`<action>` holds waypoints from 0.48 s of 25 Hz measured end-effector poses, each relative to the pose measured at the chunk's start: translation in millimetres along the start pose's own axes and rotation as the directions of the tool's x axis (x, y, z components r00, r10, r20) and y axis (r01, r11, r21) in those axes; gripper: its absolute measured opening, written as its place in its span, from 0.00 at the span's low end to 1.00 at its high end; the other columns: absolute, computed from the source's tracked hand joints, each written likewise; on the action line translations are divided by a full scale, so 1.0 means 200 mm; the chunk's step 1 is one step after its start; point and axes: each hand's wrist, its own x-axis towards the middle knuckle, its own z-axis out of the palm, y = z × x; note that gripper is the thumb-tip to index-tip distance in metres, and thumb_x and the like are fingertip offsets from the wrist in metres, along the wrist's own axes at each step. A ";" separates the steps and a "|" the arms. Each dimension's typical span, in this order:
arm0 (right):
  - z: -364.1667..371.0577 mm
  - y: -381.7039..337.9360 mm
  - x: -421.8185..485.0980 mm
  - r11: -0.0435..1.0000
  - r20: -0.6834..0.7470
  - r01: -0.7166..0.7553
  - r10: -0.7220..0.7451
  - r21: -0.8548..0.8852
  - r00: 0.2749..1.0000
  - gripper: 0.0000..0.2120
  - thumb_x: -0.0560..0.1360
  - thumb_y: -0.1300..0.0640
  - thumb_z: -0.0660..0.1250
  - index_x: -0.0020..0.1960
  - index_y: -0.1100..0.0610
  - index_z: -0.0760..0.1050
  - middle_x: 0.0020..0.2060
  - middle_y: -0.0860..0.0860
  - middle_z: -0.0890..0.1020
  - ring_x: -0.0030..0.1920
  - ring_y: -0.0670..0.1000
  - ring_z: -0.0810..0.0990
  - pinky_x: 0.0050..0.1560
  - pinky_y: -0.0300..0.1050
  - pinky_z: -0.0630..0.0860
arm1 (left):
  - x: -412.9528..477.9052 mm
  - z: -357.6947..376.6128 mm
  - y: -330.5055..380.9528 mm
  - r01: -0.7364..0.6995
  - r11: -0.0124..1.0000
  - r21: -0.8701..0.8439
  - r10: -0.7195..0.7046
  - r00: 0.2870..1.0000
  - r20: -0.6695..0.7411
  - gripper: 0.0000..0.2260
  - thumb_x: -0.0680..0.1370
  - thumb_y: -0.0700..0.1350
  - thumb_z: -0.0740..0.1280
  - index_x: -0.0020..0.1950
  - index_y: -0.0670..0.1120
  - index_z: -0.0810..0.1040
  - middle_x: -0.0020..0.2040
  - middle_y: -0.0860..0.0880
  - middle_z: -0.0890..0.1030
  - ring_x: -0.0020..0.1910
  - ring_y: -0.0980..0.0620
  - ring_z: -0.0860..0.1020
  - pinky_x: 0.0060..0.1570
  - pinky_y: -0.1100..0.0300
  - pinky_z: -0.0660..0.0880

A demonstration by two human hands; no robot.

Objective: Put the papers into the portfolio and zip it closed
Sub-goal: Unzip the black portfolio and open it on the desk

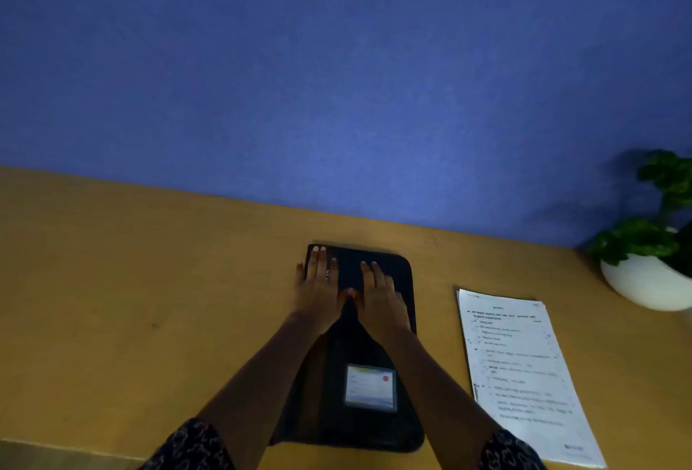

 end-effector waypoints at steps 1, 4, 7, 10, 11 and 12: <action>0.02 -0.01 0.04 1.000 0.028 -0.013 0.013 0.000 1.000 0.29 0.82 0.47 0.54 0.78 0.54 0.50 0.78 0.55 0.56 0.75 0.58 0.61 0.66 0.57 0.70 | 0.04 0.02 -0.02 0.001 1.000 0.008 -0.001 1.000 0.025 0.31 0.82 0.59 0.49 0.79 0.42 0.49 0.80 0.40 0.46 0.79 0.42 0.45 0.75 0.43 0.50; 0.07 -0.04 0.15 0.999 0.095 -0.036 0.038 -0.020 0.995 0.28 0.82 0.49 0.55 0.78 0.54 0.50 0.77 0.55 0.59 0.73 0.58 0.63 0.65 0.58 0.71 | 0.13 0.07 -0.10 0.002 1.000 -0.024 0.000 0.997 0.077 0.29 0.82 0.58 0.50 0.78 0.43 0.53 0.80 0.41 0.50 0.79 0.43 0.48 0.73 0.44 0.55; 0.11 -0.08 0.32 0.998 0.138 -0.046 0.052 -0.047 0.989 0.26 0.81 0.52 0.57 0.77 0.56 0.56 0.72 0.56 0.66 0.70 0.58 0.68 0.63 0.56 0.73 | 0.26 0.10 -0.19 -0.014 0.999 -0.033 0.018 0.994 0.107 0.27 0.82 0.56 0.51 0.77 0.43 0.57 0.78 0.42 0.56 0.77 0.44 0.54 0.71 0.46 0.60; 0.15 -0.12 0.49 0.993 0.130 -0.110 0.105 0.034 0.986 0.18 0.80 0.54 0.59 0.69 0.57 0.68 0.64 0.57 0.74 0.64 0.58 0.74 0.58 0.55 0.75 | 0.39 0.14 -0.28 -0.014 1.000 -0.021 0.016 0.994 0.105 0.25 0.81 0.55 0.53 0.75 0.43 0.60 0.76 0.43 0.61 0.76 0.44 0.57 0.72 0.46 0.58; 0.16 -0.14 0.56 0.986 0.113 -0.150 0.141 0.072 0.983 0.14 0.80 0.54 0.60 0.63 0.57 0.73 0.60 0.57 0.77 0.60 0.58 0.76 0.55 0.54 0.76 | 0.45 0.16 -0.32 -0.003 1.000 -0.025 0.006 0.995 0.100 0.25 0.81 0.55 0.55 0.75 0.43 0.61 0.75 0.44 0.62 0.75 0.44 0.58 0.73 0.46 0.57; 0.17 -0.16 0.62 0.974 0.103 -0.193 0.182 0.114 0.978 0.12 0.80 0.53 0.60 0.58 0.58 0.76 0.55 0.57 0.79 0.56 0.59 0.79 0.51 0.53 0.77 | 0.49 0.17 -0.34 0.004 1.000 -0.029 -0.002 0.995 0.095 0.25 0.81 0.54 0.56 0.74 0.43 0.62 0.75 0.44 0.63 0.75 0.45 0.59 0.72 0.47 0.57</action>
